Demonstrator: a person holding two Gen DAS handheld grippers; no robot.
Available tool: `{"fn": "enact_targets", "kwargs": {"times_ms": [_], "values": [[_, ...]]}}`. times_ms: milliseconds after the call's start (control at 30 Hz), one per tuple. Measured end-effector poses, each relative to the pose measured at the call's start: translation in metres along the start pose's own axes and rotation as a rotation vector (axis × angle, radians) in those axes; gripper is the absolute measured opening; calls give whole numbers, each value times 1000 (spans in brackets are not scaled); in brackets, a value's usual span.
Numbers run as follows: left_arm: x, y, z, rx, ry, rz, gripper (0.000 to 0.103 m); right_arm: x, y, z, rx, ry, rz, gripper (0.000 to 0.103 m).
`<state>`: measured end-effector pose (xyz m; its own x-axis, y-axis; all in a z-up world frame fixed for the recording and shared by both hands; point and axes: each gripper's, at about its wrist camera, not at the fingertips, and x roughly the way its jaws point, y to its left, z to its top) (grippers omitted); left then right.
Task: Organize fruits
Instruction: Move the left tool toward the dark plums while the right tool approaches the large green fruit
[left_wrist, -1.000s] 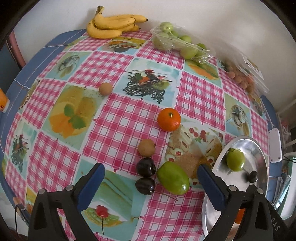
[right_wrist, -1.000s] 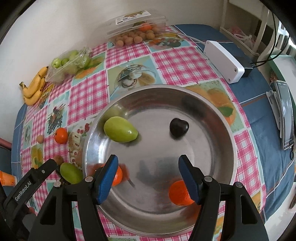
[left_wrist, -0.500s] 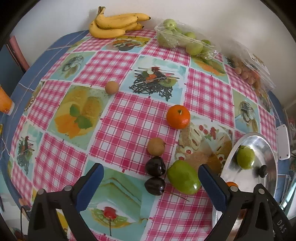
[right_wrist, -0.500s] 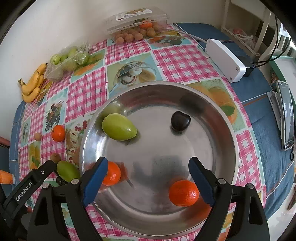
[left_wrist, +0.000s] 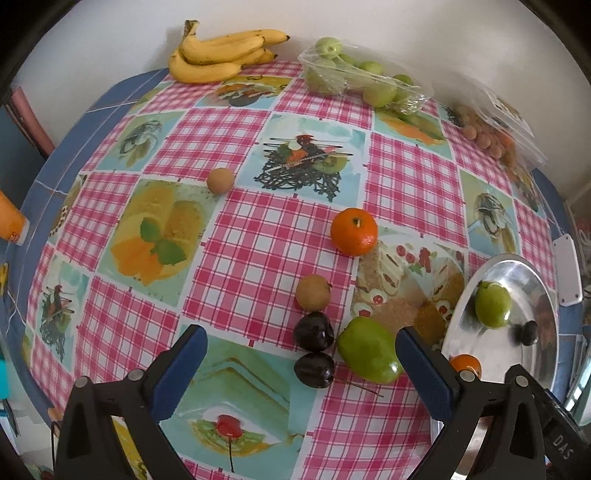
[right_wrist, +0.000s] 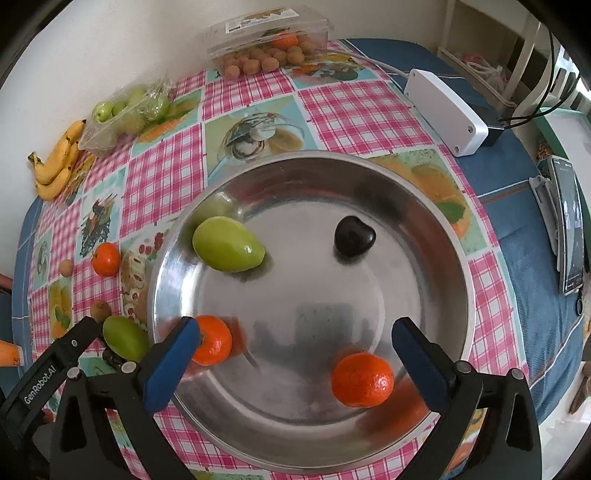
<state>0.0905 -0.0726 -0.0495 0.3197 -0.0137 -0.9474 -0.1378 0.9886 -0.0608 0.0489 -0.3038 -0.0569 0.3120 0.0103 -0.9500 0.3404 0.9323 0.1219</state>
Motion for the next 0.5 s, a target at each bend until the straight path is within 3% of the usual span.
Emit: {"fn": "enact_targets", "kwargs": {"times_ms": [267, 500], "values": [[-14, 3, 6, 45, -24, -22, 103, -9, 7, 1, 7, 7, 29, 103], [-21, 38, 19, -22, -36, -13, 103, -10, 41, -8, -62, 7, 44, 103]]}}
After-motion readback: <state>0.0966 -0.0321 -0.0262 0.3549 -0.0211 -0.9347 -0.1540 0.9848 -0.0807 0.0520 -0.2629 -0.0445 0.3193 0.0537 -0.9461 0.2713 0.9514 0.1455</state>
